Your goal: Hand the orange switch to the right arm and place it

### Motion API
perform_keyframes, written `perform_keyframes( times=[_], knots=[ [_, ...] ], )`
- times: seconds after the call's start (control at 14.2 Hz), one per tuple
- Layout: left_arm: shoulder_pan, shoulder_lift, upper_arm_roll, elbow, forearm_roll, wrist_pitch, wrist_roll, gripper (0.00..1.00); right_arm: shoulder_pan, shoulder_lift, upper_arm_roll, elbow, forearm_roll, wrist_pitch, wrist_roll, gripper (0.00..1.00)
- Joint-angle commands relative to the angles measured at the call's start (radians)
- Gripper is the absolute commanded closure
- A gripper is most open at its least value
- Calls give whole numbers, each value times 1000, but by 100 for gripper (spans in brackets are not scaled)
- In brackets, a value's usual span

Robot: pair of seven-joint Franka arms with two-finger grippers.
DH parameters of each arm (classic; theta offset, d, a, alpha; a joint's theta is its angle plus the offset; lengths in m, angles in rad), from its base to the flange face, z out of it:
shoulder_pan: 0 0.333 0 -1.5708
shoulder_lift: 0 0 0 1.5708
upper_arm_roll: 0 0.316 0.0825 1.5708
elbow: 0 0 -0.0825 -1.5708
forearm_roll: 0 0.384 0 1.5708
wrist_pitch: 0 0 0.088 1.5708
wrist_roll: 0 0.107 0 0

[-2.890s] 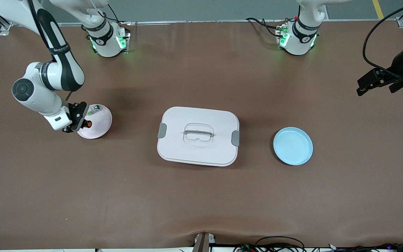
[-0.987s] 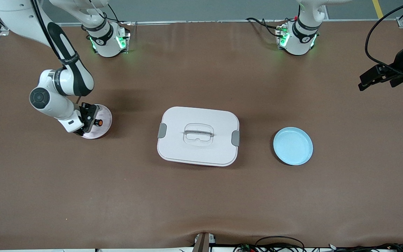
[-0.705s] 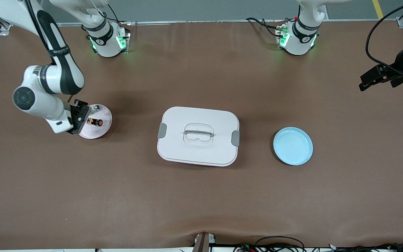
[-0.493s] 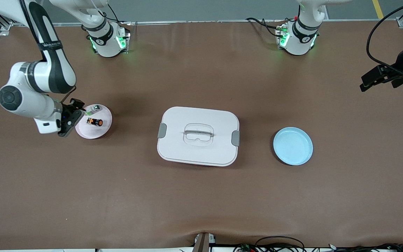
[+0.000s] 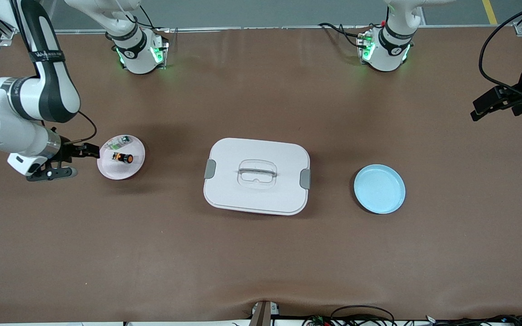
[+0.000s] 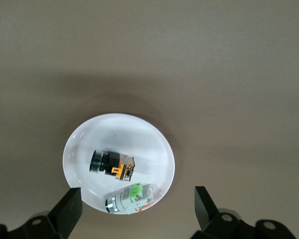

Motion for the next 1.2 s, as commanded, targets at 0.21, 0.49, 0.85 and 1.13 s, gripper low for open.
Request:
perform_keyframes(
  times=[0.21, 0.49, 0.85, 1.13],
  knots=[
    [-1, 5, -4, 12, 5, -11, -22, 0, -36, 19, 11, 183, -1, -78, 41, 0],
    [-3, -2, -12, -4, 5, -10, -54, 0, -36, -34, 15, 270, -1, -187, 42, 0],
    [-4, -44, -12, -66, 5, 29, -56, 0, -26, -207, 20, 263, -1, -311, 42, 0],
    [-6, -55, -38, -73, 5, 23, -57, 0, -27, -309, 20, 242, -1, -377, 57, 0]
  ],
)
